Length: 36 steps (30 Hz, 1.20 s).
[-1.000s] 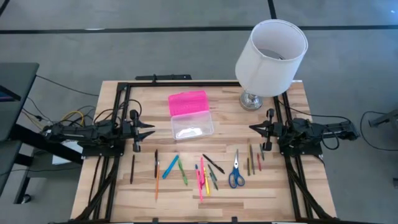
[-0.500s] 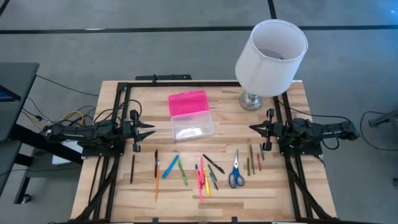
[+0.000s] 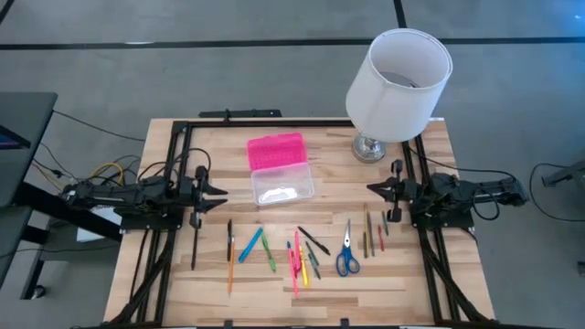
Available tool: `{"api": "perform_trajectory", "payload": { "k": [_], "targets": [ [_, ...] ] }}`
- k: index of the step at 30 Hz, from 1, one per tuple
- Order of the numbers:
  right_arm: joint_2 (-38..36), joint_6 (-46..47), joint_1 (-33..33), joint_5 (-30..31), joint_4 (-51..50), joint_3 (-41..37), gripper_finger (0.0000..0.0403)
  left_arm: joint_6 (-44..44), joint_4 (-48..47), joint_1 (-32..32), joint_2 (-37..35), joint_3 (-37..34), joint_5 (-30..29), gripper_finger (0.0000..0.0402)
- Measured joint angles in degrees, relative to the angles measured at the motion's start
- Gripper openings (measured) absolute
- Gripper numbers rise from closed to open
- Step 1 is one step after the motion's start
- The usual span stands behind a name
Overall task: Pick & place school supplies into a supply box
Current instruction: Put the blue pen into the pink supply box
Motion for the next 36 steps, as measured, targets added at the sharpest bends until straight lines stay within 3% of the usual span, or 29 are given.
{"api": "perform_trajectory", "payload": {
  "k": [3, 7, 13, 18, 22, 26, 32, 36],
  "targets": [
    [0.0, 7.3, 0.0, -0.3, 1.0, 0.0, 0.0, -1.6, -1.3, 0.0, 0.0, 0.0, 2.4, 0.01],
    [0.0, 8.3, 0.0, -0.3, 3.0, 0.0, 0.0, -1.4, -1.5, 0.0, 0.1, 0.0, 5.3, 0.01],
    [0.0, 8.0, 0.0, -0.3, 3.0, 0.0, 0.0, 2.8, -1.5, 0.0, 0.1, 0.0, 5.3, 0.01],
    [0.0, 13.8, 0.0, -0.3, 8.4, 0.1, 0.0, 6.8, -0.4, 0.0, 0.1, 0.0, 4.7, 0.01],
    [0.0, 15.6, 0.4, -0.4, 9.0, 0.1, 0.0, 4.2, 5.4, 0.0, 0.1, -0.4, 3.7, 0.01],
    [0.2, 18.3, 2.4, -1.8, 9.4, 0.1, 0.0, 3.8, 6.8, 0.0, 0.1, -0.4, 6.8, 0.01],
    [4.6, 11.6, 5.8, -2.0, 18.2, 0.1, 0.0, 14.7, 7.8, 0.0, 0.1, -0.5, 12.8, 0.01],
    [9.0, 4.6, 6.0, -1.9, 23.1, 1.2, 0.0, 16.9, 7.7, 0.0, 0.1, -0.5, 13.9, 0.01]
  ]
}}
